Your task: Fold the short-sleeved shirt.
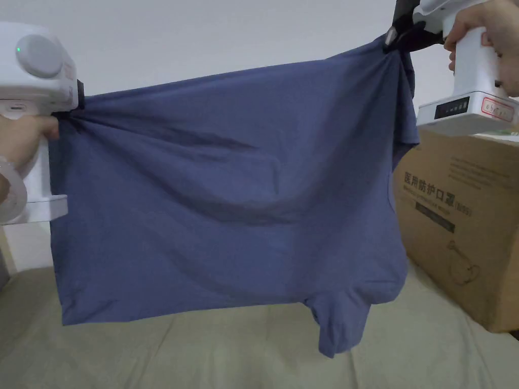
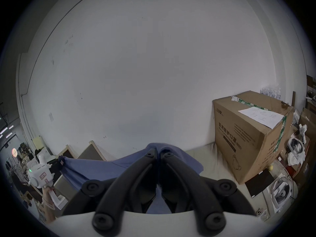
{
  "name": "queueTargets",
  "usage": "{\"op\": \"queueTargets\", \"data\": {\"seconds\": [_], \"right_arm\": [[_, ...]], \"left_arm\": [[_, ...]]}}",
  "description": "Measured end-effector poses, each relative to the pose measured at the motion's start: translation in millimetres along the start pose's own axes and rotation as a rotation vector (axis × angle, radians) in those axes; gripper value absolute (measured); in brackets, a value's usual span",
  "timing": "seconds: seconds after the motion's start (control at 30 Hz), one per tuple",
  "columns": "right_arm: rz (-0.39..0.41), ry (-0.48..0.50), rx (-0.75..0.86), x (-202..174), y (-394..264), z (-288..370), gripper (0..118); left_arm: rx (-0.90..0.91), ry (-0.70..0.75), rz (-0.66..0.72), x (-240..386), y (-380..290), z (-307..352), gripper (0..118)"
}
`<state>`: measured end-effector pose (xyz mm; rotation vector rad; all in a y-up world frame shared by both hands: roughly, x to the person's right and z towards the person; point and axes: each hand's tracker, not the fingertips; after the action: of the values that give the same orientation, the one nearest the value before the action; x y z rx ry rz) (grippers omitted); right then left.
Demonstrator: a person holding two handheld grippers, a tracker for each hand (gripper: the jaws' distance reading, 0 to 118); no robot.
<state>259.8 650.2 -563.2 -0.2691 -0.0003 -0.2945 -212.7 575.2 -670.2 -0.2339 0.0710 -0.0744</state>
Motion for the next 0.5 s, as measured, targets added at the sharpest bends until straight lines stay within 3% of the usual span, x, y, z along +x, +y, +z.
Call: {"op": "queueTargets", "data": {"seconds": [0.1,0.17,0.5], "right_arm": [[0.061,-0.044,-0.082,4,-30,-29,3],[0.062,-0.078,-0.140,15,-58,-56,3],[-0.055,-0.174,-0.543,98,-285,-187,3]], "left_arm": [[-0.062,0.009,-0.005,7,-32,-26,7],[-0.114,-0.007,0.014,11,-66,-43,7],[-0.502,-0.011,-0.060,38,-298,-125,7]]}}
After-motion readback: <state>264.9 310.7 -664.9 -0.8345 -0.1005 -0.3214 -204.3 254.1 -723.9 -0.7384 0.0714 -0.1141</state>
